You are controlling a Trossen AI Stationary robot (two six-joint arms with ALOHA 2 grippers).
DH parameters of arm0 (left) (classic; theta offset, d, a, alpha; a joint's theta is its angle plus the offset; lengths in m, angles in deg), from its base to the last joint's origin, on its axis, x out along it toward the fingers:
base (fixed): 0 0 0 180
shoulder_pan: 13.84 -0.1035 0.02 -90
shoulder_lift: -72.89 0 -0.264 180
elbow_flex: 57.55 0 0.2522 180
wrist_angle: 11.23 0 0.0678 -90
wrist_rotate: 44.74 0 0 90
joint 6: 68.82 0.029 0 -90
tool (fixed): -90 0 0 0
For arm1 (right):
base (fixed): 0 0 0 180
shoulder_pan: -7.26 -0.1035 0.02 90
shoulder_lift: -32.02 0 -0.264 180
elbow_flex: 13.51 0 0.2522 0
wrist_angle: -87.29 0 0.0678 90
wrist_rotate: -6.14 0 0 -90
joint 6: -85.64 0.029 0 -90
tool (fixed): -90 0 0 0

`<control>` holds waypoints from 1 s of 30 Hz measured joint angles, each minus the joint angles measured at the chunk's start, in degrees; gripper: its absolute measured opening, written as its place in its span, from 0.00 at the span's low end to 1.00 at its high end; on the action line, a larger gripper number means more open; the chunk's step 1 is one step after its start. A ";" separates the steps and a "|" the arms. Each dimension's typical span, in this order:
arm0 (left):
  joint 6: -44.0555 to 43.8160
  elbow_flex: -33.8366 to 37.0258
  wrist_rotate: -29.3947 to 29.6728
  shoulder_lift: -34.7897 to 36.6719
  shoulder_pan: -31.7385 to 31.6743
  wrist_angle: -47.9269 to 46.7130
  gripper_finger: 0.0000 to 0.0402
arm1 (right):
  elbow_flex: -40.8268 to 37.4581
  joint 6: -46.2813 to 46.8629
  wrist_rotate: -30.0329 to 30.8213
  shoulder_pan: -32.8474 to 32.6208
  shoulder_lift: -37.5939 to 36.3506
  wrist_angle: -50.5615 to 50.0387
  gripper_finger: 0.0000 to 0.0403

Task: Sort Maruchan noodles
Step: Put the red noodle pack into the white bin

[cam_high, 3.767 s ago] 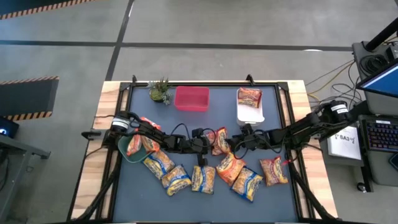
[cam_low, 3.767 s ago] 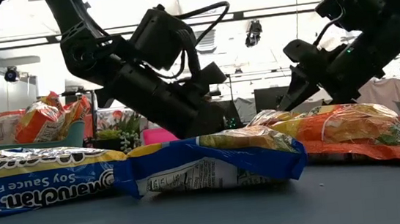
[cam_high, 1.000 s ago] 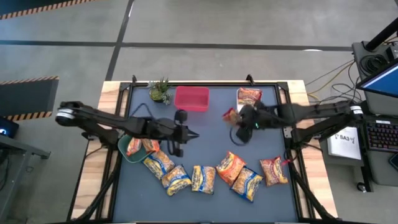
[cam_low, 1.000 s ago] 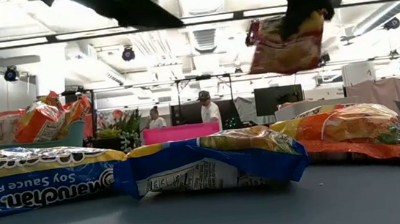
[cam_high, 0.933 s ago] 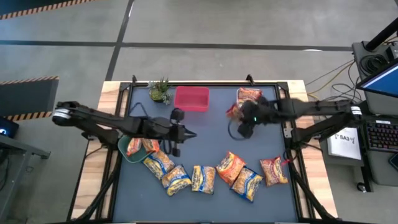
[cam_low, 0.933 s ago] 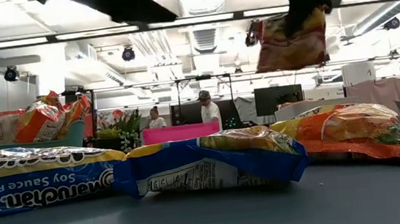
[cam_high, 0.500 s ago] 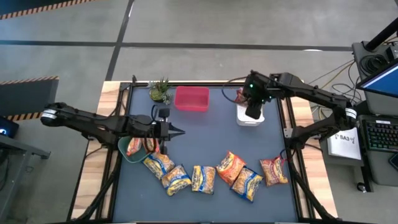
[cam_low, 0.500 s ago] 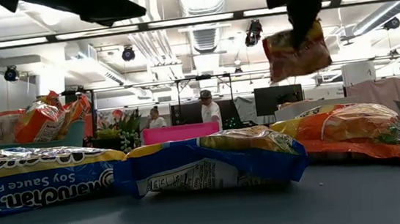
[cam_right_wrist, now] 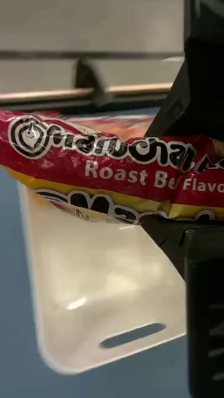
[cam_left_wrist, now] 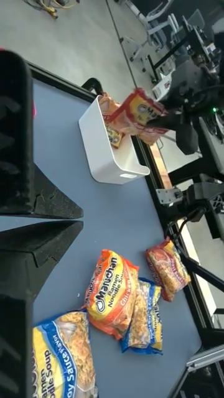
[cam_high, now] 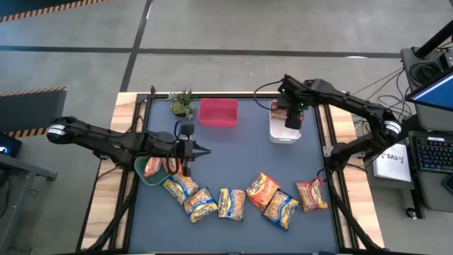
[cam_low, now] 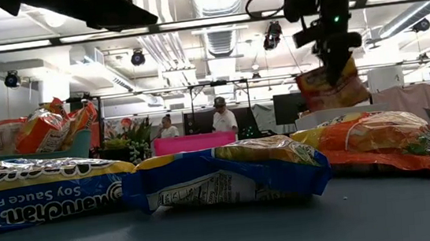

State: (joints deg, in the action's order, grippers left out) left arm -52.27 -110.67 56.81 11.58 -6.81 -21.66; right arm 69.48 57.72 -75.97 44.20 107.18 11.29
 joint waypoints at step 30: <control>0.95 0.00 0.04 -0.21 0.00 0.09 0.00 | -12.46 -2.45 -3.56 1.74 2.39 17.57 0.36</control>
State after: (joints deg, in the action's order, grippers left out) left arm -51.32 -110.67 56.85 11.37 -6.81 -21.57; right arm 57.03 55.28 -79.53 45.94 109.57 28.86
